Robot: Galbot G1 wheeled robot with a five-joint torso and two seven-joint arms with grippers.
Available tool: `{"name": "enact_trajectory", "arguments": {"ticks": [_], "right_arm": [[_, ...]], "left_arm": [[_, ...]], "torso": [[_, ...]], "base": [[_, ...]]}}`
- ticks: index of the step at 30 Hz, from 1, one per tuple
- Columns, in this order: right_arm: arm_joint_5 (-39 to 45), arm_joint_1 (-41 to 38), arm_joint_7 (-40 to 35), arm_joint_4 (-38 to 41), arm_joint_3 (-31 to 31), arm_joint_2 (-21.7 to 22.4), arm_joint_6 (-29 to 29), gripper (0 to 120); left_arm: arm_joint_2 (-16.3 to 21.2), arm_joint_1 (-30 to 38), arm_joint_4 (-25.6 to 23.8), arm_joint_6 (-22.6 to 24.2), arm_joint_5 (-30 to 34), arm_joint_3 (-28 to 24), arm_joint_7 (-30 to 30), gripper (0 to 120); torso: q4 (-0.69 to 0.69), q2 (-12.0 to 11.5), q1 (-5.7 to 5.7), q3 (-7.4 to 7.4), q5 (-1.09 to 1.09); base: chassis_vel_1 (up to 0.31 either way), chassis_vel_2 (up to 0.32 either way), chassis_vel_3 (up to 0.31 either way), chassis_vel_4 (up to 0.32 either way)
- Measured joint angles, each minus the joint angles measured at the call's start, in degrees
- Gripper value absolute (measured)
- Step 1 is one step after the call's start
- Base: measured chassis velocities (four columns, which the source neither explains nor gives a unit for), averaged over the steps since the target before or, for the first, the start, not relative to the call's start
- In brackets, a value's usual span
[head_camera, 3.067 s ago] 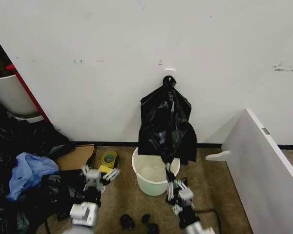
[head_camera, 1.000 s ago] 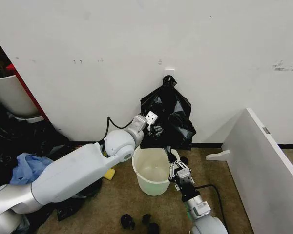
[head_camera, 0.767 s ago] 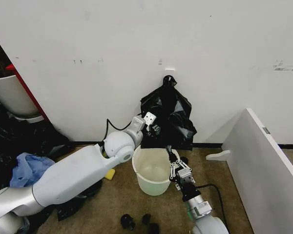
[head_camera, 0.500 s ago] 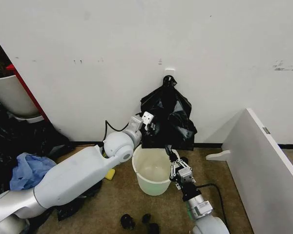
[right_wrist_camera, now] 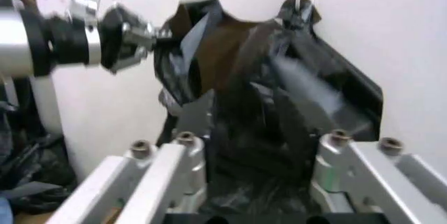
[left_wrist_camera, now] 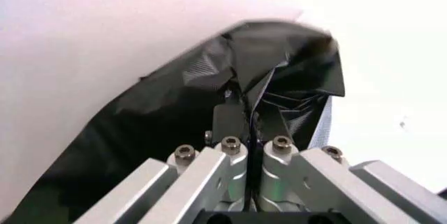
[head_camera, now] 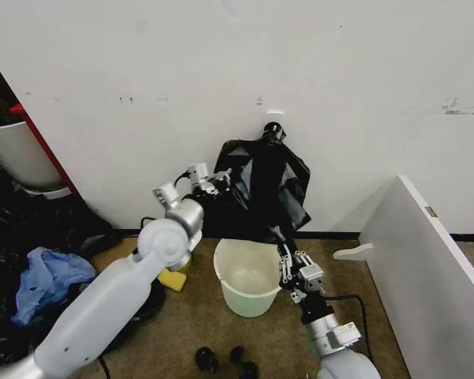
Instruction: Place the garbage bag over the trash bin.
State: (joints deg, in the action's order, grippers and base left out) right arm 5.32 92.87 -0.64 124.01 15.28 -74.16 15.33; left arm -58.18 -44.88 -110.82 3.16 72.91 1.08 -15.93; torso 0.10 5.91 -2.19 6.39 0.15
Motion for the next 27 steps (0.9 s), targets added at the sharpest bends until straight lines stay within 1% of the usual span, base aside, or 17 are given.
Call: {"name": "enact_trajectory", "arguments": {"ticks": [1,2,4,6,7,11,12,14,15,17,18,21,23,24,27], "right_arm": [[0.70,2.23,0.59,2.06,1.07,1.11,0.34,36],[1.53,3.96,0.83,3.91,2.16,1.94,0.39,41],[2.84,5.04,0.76,6.30,3.53,2.71,-0.22,48],[3.71,4.40,0.19,7.59,4.94,3.33,-2.06,56],[3.71,4.40,0.19,7.59,4.94,3.33,-2.06,56],[5.48,-0.39,-0.96,6.23,7.13,4.96,-6.17,73],[5.86,-1.21,-1.05,5.51,7.20,5.34,-6.73,76],[6.94,-3.94,-1.07,3.70,7.13,6.48,-8.14,84],[6.94,-3.94,-1.07,3.70,7.13,6.48,-8.14,84],[9.58,-9.95,-1.07,0.60,5.00,8.89,-11.13,93],[10.16,-11.62,-1.15,-0.49,4.04,9.37,-11.82,97],[10.93,-18.05,-1.48,-5.23,-0.22,10.42,-13.50,100],[10.06,-21.83,-1.47,-8.46,-2.71,10.48,-13.70,94],[10.06,-21.83,-1.47,-8.46,-2.71,10.48,-13.70,94],[7.16,-26.41,-1.92,-13.00,-4.94,9.97,-13.08,82]], "left_arm": [[-0.29,-1.83,-0.21,-0.37,0.01,1.21,0.48,0],[-0.70,-2.74,-0.29,-0.47,-0.04,1.80,0.74,0],[-1.41,-3.24,-0.30,-0.48,-0.19,2.24,0.81,0],[-2.05,-3.29,-0.15,-0.49,-0.29,2.38,0.82,0],[-2.05,-3.29,-0.15,-0.49,-0.29,2.38,0.82,0],[-2.84,-2.82,0.37,-0.49,-0.40,1.97,0.82,0],[-2.94,-2.59,0.62,-0.48,-0.40,1.70,0.82,0],[-3.31,-1.99,1.09,-0.44,-0.45,1.03,0.82,0],[-3.31,-1.99,1.09,-0.44,-0.45,1.03,0.82,0],[-3.77,-1.50,1.44,-0.35,-0.56,0.43,0.77,0],[-3.86,-1.45,1.45,-0.32,-0.62,0.37,0.73,0],[-4.03,-1.44,1.48,-0.20,-0.81,0.13,0.46,0],[-4.07,-1.55,1.46,-0.13,-1.02,0.02,0.33,0],[-4.07,-1.55,1.46,-0.13,-1.02,0.02,0.33,0],[-4.15,-1.94,1.25,-0.02,-1.27,0.05,0.18,0]], "torso": [[0.00,0.00,0.00,0.00,0.01],[0.01,0.00,0.00,0.00,0.00],[0.02,0.01,0.00,0.00,0.00],[0.04,0.01,0.00,0.00,0.00],[0.04,0.01,0.00,0.00,0.00],[0.00,0.01,0.00,0.00,0.02],[0.02,0.01,-0.01,0.01,0.04],[0.02,0.01,-0.01,0.01,0.02],[0.02,0.01,-0.01,0.01,0.02],[0.02,0.01,-0.01,0.01,0.02],[0.02,0.01,-0.01,0.01,0.02],[0.01,0.01,-0.01,0.01,0.01],[0.00,0.01,-0.01,0.01,0.02],[0.00,0.01,-0.01,0.01,0.02],[0.00,0.01,-0.01,0.01,0.01]], "base": [[0.000,0.000,0.000,0.000],[0.000,0.000,0.000,0.000],[0.000,0.000,0.000,0.000],[0.000,0.000,0.000,0.000],[0.000,0.000,0.000,0.000],[0.000,0.000,0.000,0.000],[0.000,0.000,0.000,0.000],[0.000,0.000,0.000,0.000],[0.000,0.000,0.000,0.000],[0.000,0.000,0.000,0.000],[0.000,0.000,0.000,0.000],[0.000,0.000,0.000,0.000],[0.000,0.000,0.000,0.000],[0.000,0.000,0.000,0.000],[0.000,0.000,0.000,0.000]]}}
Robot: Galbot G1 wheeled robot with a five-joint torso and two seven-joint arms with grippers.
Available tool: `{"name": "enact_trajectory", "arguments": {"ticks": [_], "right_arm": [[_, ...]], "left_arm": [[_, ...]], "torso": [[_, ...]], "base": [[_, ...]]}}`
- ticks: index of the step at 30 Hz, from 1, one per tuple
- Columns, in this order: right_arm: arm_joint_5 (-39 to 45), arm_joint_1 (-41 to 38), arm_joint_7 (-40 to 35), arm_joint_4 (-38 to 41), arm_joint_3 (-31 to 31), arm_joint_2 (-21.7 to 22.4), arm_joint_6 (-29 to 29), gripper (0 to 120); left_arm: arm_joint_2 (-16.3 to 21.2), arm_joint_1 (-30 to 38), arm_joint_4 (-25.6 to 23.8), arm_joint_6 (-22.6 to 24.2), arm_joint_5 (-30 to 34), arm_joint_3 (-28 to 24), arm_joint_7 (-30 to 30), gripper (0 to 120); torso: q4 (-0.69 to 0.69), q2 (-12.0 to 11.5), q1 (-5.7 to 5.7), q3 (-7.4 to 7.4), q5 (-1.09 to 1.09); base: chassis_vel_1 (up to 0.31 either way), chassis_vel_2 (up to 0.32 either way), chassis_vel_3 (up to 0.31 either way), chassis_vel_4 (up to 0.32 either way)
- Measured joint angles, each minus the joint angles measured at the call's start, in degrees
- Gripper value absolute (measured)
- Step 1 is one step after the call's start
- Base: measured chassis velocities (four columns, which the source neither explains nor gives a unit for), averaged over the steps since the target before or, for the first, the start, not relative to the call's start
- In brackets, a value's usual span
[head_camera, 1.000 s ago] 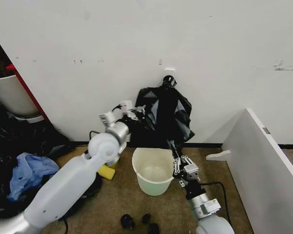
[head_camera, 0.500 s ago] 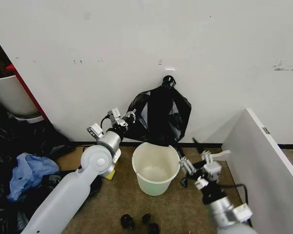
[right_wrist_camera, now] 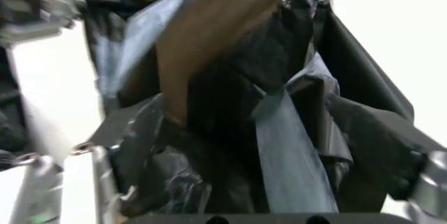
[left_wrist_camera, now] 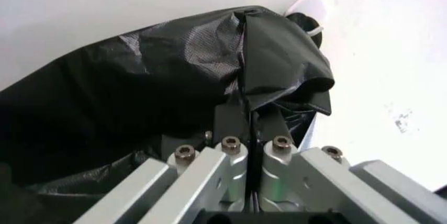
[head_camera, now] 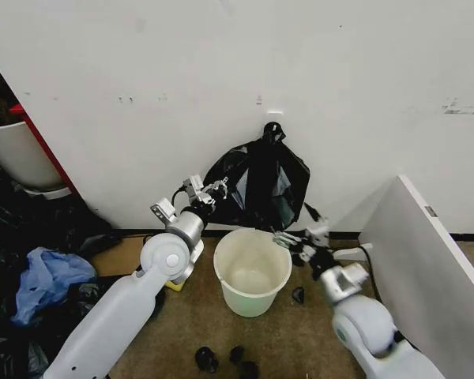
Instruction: Place the garbage bag over the trash bin.
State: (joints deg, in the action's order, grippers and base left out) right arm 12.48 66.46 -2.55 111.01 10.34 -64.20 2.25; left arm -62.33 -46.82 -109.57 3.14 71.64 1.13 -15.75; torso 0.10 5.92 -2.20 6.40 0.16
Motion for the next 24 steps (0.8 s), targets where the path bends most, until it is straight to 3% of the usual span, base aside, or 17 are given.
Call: {"name": "enact_trajectory", "arguments": {"ticks": [2,4,10,13,19,24], "right_arm": [[-1.02,-1.24,-0.64,-1.63,-0.34,-0.45,0.41,72],[-1.42,-1.39,-0.76,-2.02,-0.32,-0.55,0.59,70],[-2.59,-1.99,-1.35,-3.67,-0.30,-0.94,0.80,44],[-2.63,-2.24,-1.39,-4.09,-0.32,-0.94,0.80,37],[-2.49,-2.57,-1.52,-4.94,-0.06,-0.80,0.79,11],[-1.57,-2.01,-1.25,-3.55,0.63,-0.13,0.79,0]], "left_arm": [[-0.04,-0.19,-0.06,0.03,-0.13,0.07,-0.20,0],[-0.03,-0.24,-0.10,0.04,-0.16,0.07,-0.24,0],[0.01,-0.34,-0.43,0.12,-0.24,0.07,-0.32,0],[-0.02,-0.34,-0.50,0.13,-0.25,0.07,-0.34,0],[-0.01,-0.94,-0.93,0.20,-0.33,0.23,-0.37,0],[0.25,-1.56,-1.39,0.24,-0.67,0.56,-0.32,0]], "torso": [[0.00,0.00,0.00,0.00,-0.01],[0.01,0.00,0.00,0.00,-0.01],[0.02,0.00,0.00,-0.01,-0.01],[0.02,0.00,0.00,-0.01,-0.01],[0.02,0.00,0.00,-0.01,-0.01],[0.02,0.00,0.00,-0.01,0.00]], "base": [[0.000,0.000,0.000,0.000],[0.000,0.000,0.000,0.000],[0.000,0.000,0.000,0.000],[0.000,0.000,0.000,0.000],[0.000,0.000,0.000,0.000],[0.000,0.000,0.000,0.000]]}}
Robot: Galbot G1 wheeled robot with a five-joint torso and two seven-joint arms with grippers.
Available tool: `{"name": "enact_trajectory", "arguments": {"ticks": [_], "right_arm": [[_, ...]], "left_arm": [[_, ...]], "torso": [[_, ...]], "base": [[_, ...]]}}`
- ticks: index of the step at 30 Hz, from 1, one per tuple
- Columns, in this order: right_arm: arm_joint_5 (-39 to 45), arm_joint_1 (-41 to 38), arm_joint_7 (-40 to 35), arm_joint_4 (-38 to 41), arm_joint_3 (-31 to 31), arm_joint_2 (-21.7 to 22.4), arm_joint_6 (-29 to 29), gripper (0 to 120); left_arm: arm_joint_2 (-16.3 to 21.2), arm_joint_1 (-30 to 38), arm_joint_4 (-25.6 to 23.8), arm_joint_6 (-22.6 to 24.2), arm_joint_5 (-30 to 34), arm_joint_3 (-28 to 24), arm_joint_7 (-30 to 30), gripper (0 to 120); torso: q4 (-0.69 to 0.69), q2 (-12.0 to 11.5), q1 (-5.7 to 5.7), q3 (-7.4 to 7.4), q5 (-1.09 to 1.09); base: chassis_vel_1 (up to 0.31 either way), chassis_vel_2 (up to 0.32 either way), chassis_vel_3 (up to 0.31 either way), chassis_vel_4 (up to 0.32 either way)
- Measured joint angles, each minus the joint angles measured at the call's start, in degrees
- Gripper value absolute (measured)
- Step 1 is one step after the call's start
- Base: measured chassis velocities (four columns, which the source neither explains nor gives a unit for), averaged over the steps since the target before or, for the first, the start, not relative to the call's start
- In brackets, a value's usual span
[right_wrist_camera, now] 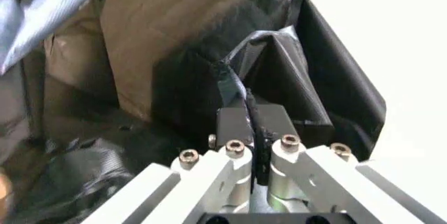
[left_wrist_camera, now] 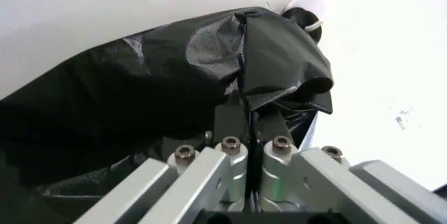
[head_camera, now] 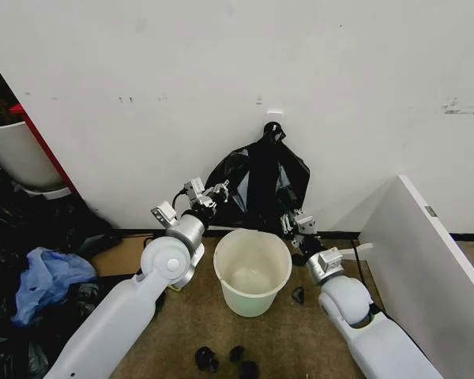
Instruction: Place the garbage bag over the trash bin.
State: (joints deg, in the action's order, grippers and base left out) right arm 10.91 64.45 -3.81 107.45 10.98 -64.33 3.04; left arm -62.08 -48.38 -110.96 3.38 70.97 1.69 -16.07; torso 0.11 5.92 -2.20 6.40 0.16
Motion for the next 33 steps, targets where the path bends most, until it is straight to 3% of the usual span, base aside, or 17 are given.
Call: {"name": "enact_trajectory", "arguments": {"ticks": [6,11,15,21,26,33], "right_arm": [[5.24,3.13,0.27,5.73,2.19,1.35,-0.93,0],[12.87,8.37,0.28,14.90,5.25,2.42,-2.79,0],[20.89,11.87,-0.32,25.37,9.31,2.86,-4.97,0],[24.33,16.10,-1.03,31.05,12.23,2.67,-6.60,0],[22.90,19.09,-0.97,30.48,11.48,1.15,-5.74,0],[19.41,19.36,-0.16,24.69,6.38,-2.54,-2.85,0]], "left_arm": [[1.40,-1.33,-2.64,0.09,-0.12,0.38,-0.25,0],[4.17,-4.08,-7.84,0.48,0.03,1.81,-0.60,0],[7.91,-9.32,-15.48,0.55,-0.59,3.70,-0.24,0],[9.40,-13.05,-19.88,0.58,-1.23,4.24,0.14,0],[8.56,-14.16,-18.88,0.25,-2.35,4.17,0.62,0],[4.78,-15.66,-13.21,-2.25,-7.47,3.70,2.43,0]], "torso": [[0.00,0.00,0.00,0.00,0.00],[0.01,0.00,0.01,-0.01,0.00],[-0.01,0.00,0.01,-0.01,-0.01],[-0.01,0.00,0.01,-0.01,-0.01],[0.01,0.00,0.01,-0.01,0.00],[0.00,-0.01,0.01,0.00,0.01]], "base": [[0.000,0.000,0.000,0.000],[0.000,0.000,0.000,0.000],[0.000,0.000,0.000,0.000],[0.000,0.000,0.000,0.000],[0.000,0.000,0.000,0.000],[0.000,0.000,0.000,0.000]]}}
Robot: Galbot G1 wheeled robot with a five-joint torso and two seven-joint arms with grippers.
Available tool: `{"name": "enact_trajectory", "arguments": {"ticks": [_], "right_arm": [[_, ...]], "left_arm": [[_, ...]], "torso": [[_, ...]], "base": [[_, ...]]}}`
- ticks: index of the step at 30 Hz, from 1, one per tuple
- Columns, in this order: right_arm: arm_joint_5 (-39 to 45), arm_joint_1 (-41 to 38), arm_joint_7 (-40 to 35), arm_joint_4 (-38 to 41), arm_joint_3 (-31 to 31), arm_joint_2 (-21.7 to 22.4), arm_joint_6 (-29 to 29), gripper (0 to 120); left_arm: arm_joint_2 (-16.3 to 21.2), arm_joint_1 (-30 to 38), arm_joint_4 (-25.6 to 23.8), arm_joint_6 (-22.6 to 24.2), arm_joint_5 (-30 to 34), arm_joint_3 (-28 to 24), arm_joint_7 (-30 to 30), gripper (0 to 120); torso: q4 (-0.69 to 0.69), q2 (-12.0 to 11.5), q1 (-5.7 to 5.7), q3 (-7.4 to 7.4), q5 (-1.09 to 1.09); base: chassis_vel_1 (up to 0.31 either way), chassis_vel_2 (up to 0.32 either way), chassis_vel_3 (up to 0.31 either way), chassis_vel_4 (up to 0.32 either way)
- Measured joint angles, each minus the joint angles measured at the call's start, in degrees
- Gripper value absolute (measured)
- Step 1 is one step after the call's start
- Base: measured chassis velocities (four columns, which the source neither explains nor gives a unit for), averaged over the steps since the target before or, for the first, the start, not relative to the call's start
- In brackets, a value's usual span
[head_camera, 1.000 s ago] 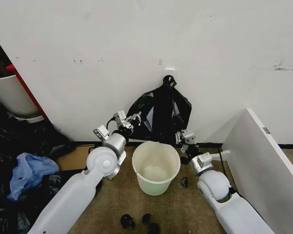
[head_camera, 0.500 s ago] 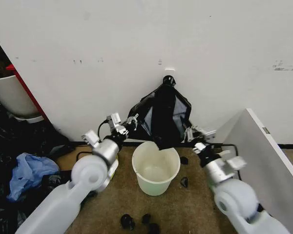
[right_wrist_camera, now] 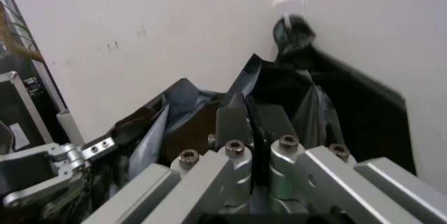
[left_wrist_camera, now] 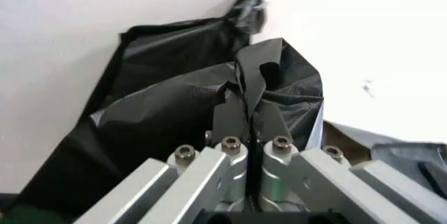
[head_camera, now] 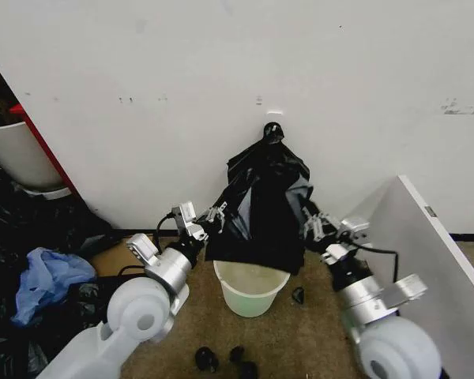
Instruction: Place the garbage bag over the trash bin.
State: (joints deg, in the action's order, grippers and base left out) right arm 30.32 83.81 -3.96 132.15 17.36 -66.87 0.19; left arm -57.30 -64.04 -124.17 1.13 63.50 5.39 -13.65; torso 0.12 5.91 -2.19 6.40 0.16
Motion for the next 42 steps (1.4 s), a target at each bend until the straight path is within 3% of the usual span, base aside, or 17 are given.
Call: {"name": "enact_trajectory", "arguments": {"ticks": [6,8,11,25,33,42], "right_arm": [[-1.13,-0.55,0.69,-3.07,-1.64,-1.15,1.23,0],[-1.74,-0.57,0.71,-5.84,-1.87,-1.87,2.55,0],[-2.22,0.67,0.69,-6.35,-0.97,-1.81,3.11,0],[-5.78,6.70,-2.07,-13.38,-1.51,-2.45,3.57,0],[-7.96,11.09,-6.30,-11.68,-0.66,-1.54,-4.31,0],[-11.01,10.63,-12.93,-12.67,-1.29,-1.89,-12.92,0]], "left_arm": [[-3.27,-0.97,4.48,-1.50,-1.86,-1.07,0.85,0],[-7.06,-2.03,8.71,-2.86,-3.83,-2.28,1.88,0],[-8.38,-1.58,10.99,-3.03,-3.82,-3.25,1.67,0],[-7.23,-4.93,15.75,-1.08,-2.32,-3.90,-1.95,0],[-5.86,-8.90,12.89,0.68,-3.23,-2.79,-4.76,0],[-2.94,-12.12,11.60,1.01,-2.93,-0.12,-5.69,0]], "torso": [[-0.01,0.00,0.00,0.00,-0.02],[0.00,0.00,0.00,0.00,-0.01],[0.00,0.00,-0.01,0.00,-0.01],[-0.01,0.00,0.00,0.00,-0.01],[0.01,0.01,0.00,-0.01,-0.02],[0.00,0.01,0.00,-0.01,-0.01]], "base": [[0.000,0.000,0.000,0.000],[0.000,0.000,0.000,0.000],[0.000,0.000,0.000,0.000],[0.000,0.000,0.000,0.000],[0.000,0.000,0.000,0.000],[0.000,0.000,0.000,0.000]]}}
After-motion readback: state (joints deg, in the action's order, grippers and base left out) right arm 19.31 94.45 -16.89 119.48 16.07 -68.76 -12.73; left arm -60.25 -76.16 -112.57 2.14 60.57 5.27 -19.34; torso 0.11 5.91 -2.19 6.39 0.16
